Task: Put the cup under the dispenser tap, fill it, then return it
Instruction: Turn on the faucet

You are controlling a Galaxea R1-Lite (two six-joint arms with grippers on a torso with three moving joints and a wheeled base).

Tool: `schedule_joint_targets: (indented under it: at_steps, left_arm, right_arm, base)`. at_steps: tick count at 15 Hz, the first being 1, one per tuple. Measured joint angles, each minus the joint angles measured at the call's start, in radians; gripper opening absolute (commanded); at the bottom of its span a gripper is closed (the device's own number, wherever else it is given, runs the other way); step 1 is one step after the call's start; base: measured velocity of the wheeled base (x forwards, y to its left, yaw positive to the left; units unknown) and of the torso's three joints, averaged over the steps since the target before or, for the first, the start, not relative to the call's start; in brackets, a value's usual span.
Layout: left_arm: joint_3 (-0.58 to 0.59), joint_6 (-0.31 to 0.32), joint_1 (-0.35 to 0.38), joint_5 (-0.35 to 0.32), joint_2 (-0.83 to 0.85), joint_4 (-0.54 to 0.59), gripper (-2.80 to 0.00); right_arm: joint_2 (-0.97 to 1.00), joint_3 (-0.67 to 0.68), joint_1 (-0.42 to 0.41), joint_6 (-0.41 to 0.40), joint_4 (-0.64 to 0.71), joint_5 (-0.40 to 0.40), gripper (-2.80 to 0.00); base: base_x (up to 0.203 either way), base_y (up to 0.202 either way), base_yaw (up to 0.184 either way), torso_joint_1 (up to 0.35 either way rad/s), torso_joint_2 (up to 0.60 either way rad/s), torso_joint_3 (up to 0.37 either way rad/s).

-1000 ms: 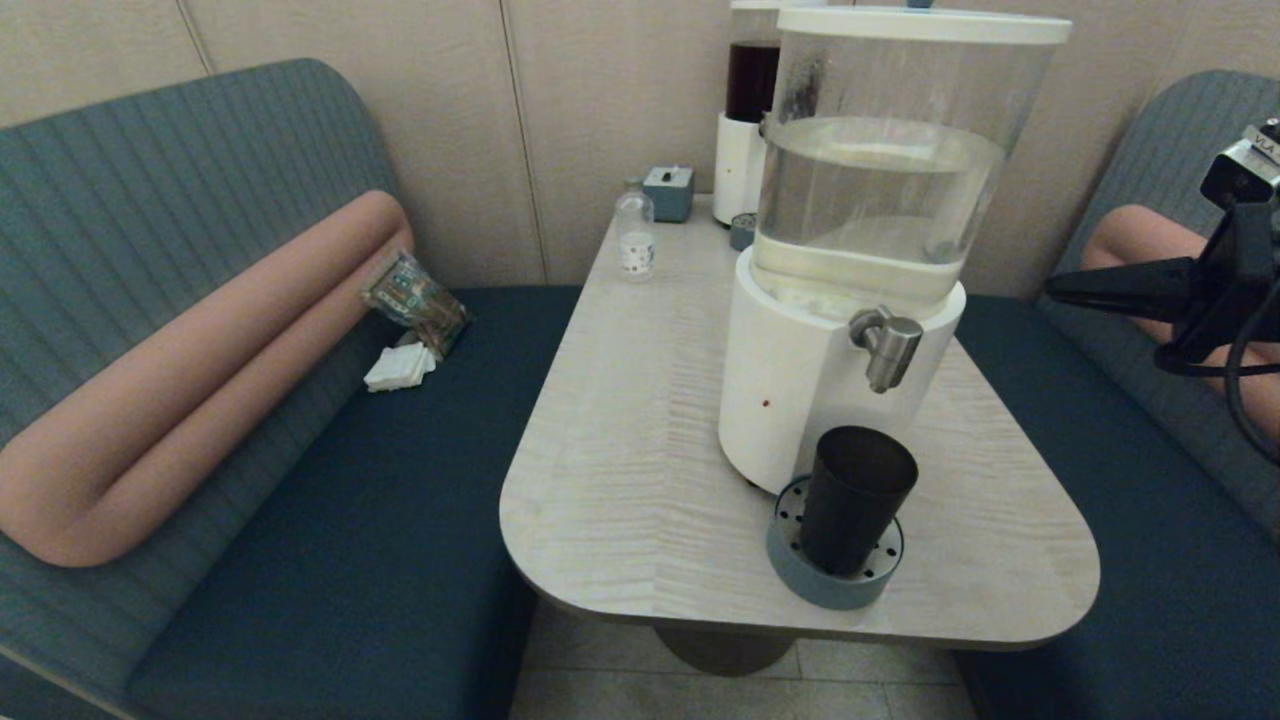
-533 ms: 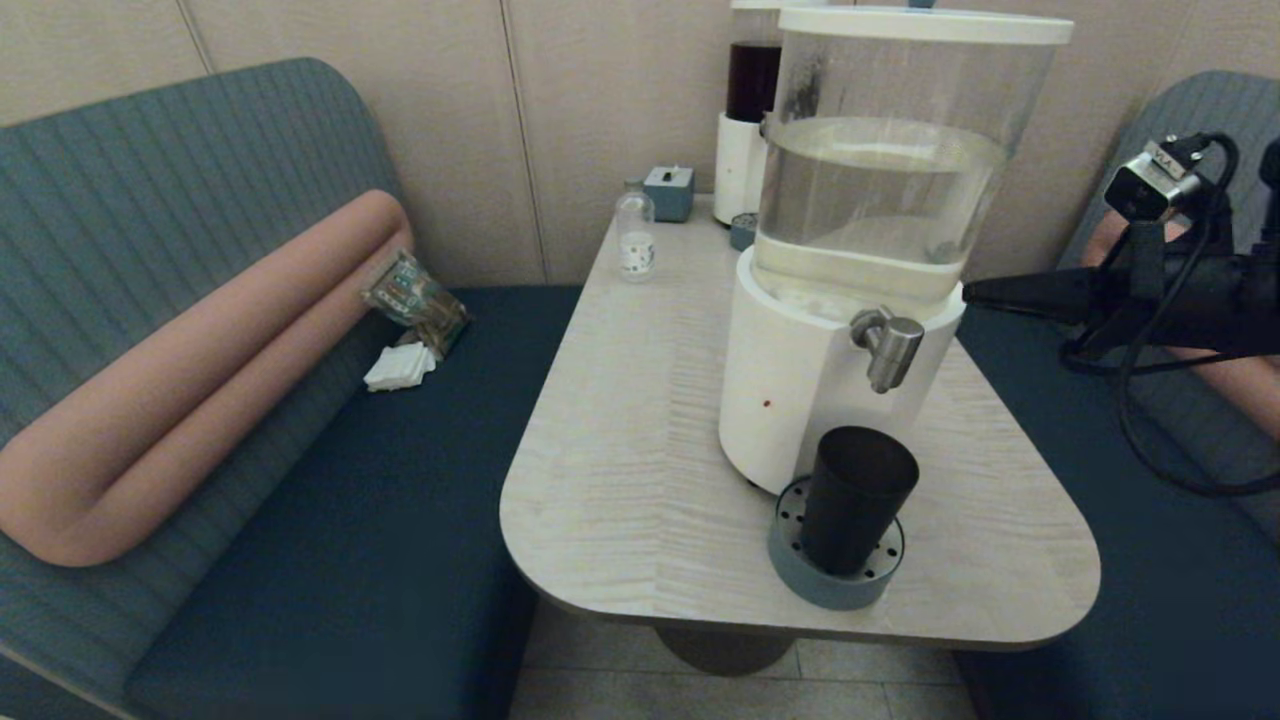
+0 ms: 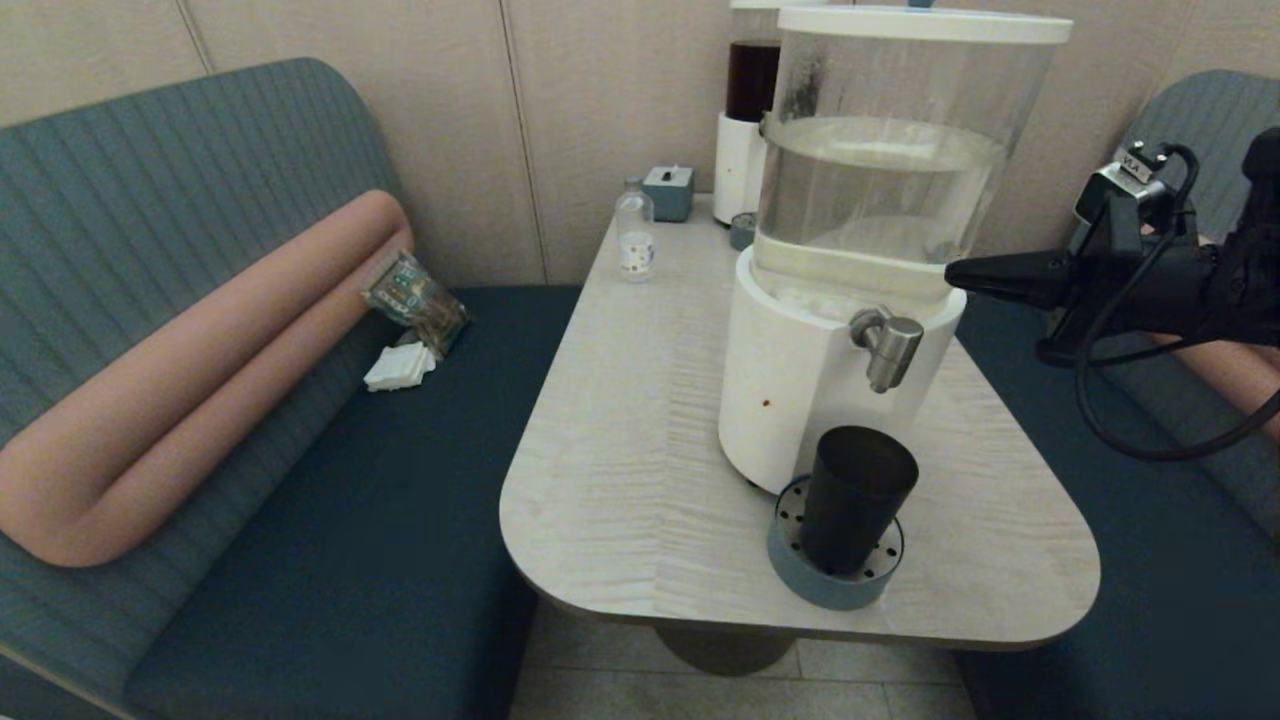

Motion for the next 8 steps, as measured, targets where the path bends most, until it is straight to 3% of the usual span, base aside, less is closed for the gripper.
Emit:
schedule_joint_targets:
  at_steps: [8]
  left_arm:
    - [0.0,0.0,0.0,0.0,0.0,0.0,-2.8]
  right_arm:
    - [-0.063,0.112,0.006,-0.001,0.002,0.003,-2.8]
  base:
    - [0.0,0.0,0.0,0.0,0.0,0.0]
